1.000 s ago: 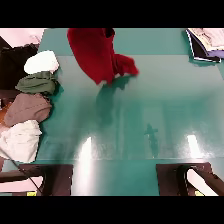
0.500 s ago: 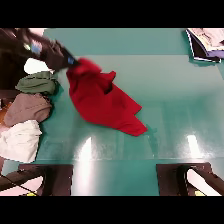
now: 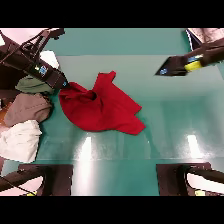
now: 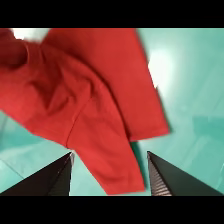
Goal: Fold the shirts.
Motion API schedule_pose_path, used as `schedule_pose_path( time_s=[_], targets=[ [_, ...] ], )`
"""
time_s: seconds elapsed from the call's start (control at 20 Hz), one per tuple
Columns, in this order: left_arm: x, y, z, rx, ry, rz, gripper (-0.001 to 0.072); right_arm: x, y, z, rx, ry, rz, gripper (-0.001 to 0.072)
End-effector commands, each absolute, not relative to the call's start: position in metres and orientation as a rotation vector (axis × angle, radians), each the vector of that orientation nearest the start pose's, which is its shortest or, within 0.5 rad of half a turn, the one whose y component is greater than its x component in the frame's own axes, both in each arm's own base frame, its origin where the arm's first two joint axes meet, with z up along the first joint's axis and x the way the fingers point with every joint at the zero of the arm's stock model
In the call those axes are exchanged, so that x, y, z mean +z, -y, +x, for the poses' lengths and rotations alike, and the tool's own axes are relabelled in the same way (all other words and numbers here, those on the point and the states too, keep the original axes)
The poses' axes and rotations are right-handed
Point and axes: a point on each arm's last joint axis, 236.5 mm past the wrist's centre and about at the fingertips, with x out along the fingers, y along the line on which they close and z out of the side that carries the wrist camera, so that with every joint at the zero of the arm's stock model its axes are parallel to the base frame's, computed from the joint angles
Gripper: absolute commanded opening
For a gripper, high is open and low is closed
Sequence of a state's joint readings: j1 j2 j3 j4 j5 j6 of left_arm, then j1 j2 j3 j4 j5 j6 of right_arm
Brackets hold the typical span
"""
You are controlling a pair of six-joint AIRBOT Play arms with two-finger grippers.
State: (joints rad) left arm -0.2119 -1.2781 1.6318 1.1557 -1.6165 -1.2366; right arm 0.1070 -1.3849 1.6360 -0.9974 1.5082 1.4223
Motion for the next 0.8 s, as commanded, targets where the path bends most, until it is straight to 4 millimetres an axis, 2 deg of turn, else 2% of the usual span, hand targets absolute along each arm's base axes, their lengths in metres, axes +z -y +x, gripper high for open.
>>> schedule_pose_path(
  time_s=[0.0, 0.1, 0.2, 0.4, 0.55, 0.75],
  targets=[
    [0.158, 0.164, 0.329, -0.745, -1.2, 0.176, 0.0022, 0.079, -0.21, 0.41, 0.693, -1.281, 0.187, 0.0526],
    [0.158, 0.164, 0.33, -0.739, -1.2, 0.168, 0.0022, 0.046, -0.215, 0.435, 0.663, -1.285, 0.236, 0.0518],
    [0.158, 0.164, 0.33, -0.736, -1.201, 0.162, 0.0022, 0.015, -0.22, 0.448, 0.649, -1.309, 0.272, 0.0493],
    [0.158, 0.165, 0.33, -0.736, -1.201, 0.162, 0.0022, -0.041, -0.22, 0.454, 0.614, -1.397, 0.296, 0.0493],
    [0.158, 0.165, 0.33, -0.736, -1.2, 0.162, 0.0023, -0.065, -0.219, 0.453, 0.601, -1.441, 0.307, 0.0493],
    [0.159, 0.165, 0.333, -0.732, -1.187, 0.159, 0.0023, -0.079, -0.223, 0.45, 0.6, -1.465, 0.304, 0.0493]
  ],
)
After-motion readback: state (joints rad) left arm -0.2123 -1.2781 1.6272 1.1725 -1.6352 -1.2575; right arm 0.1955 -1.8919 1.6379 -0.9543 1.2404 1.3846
